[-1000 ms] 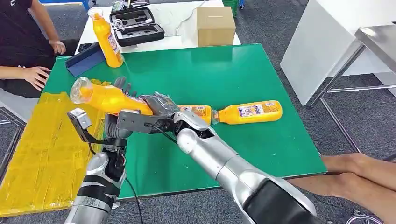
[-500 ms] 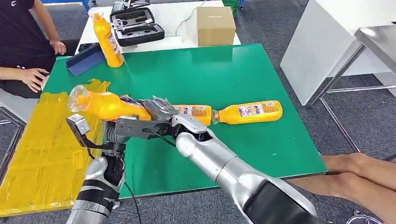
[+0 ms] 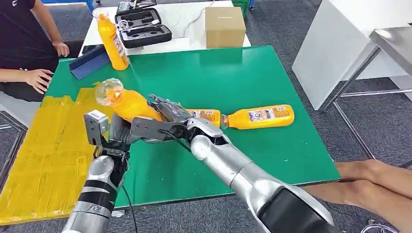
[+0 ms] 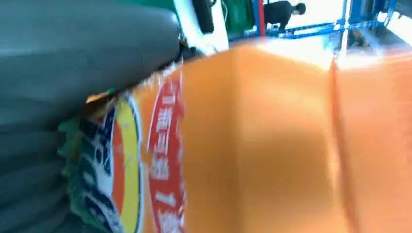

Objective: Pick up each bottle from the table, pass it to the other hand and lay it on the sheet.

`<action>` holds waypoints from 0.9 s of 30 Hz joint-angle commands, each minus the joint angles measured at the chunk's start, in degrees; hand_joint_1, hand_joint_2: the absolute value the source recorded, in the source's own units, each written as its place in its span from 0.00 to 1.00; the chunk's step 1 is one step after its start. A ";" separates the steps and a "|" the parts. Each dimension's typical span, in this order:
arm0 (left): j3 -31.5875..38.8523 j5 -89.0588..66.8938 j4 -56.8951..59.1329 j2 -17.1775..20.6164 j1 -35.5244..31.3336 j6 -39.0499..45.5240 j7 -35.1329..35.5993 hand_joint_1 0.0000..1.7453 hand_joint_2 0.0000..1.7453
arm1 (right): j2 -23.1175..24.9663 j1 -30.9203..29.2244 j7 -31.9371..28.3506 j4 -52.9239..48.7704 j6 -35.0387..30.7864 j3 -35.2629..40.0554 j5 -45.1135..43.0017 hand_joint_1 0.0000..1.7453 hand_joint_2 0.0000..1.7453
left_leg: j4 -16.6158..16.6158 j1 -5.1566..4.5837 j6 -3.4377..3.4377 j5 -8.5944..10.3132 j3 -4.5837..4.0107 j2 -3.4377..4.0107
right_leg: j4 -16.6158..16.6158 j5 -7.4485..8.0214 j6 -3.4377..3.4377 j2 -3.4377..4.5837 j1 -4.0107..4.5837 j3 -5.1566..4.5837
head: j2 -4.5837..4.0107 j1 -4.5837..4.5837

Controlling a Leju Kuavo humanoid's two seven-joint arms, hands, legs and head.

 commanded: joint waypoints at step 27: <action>-1.53 -73.81 44.98 14.28 -18.00 27.27 30.52 0.43 1.00 | -4.62 -8.68 3.75 16.23 8.73 -0.91 4.85 0.00 1.00 | 0.05 0.06 -0.11 -0.01 0.05 0.00 | 0.08 0.02 -0.21 -0.07 0.07 0.02 | 0.00 0.02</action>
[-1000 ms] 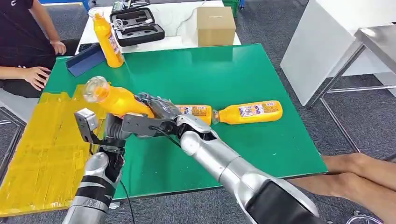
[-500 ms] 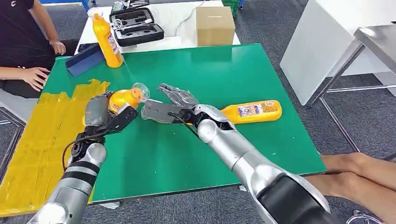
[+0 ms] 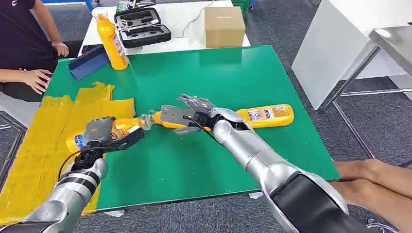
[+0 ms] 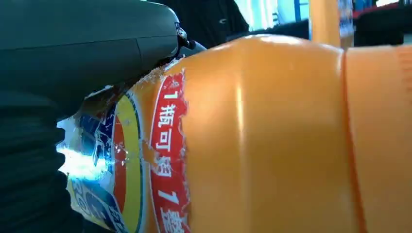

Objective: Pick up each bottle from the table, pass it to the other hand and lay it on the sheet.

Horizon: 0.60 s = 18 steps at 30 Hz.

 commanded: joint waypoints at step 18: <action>2.38 2.30 4.74 -0.81 -5.79 -10.40 -17.05 0.00 0.00 | -1.65 -3.02 3.82 15.55 -7.15 -1.09 6.29 0.00 1.00 | 0.07 0.02 -0.03 -0.05 0.08 -0.23 | 0.04 -0.12 -0.03 -0.25 0.02 0.14 | 0.00 0.00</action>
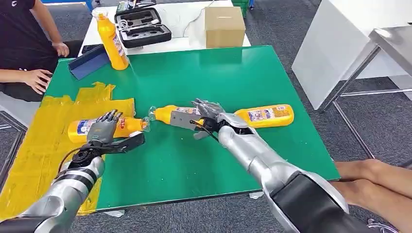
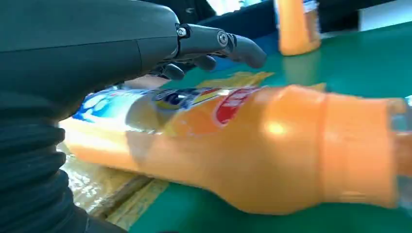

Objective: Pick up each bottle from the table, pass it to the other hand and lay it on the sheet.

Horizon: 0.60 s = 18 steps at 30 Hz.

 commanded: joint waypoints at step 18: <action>0.09 33.52 -19.87 -0.32 5.10 -28.61 -31.48 0.00 0.00 | -3.26 -2.25 3.82 10.43 -3.03 -6.00 9.63 0.00 1.00 | 0.01 -0.01 0.00 -0.08 0.11 -0.05 | 0.01 -0.08 -0.02 -0.08 0.00 0.13 | 0.00 0.00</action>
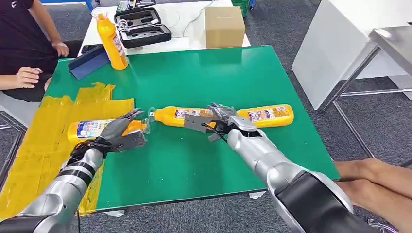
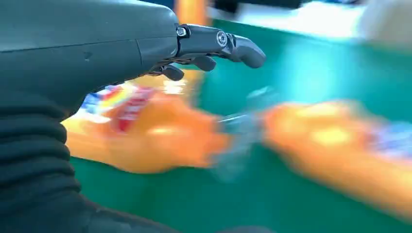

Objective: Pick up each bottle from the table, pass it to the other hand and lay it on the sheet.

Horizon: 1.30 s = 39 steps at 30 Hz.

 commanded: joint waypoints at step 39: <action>4.15 29.09 -45.34 0.36 32.94 -12.77 -4.27 0.00 1.00 | -46.09 14.36 -11.85 -36.67 17.63 -10.71 -4.26 0.00 1.00 | 0.08 -0.12 0.28 -0.03 -0.14 -1.36 | -0.06 -0.34 0.27 -1.24 -0.15 0.38 | 0.00 -0.02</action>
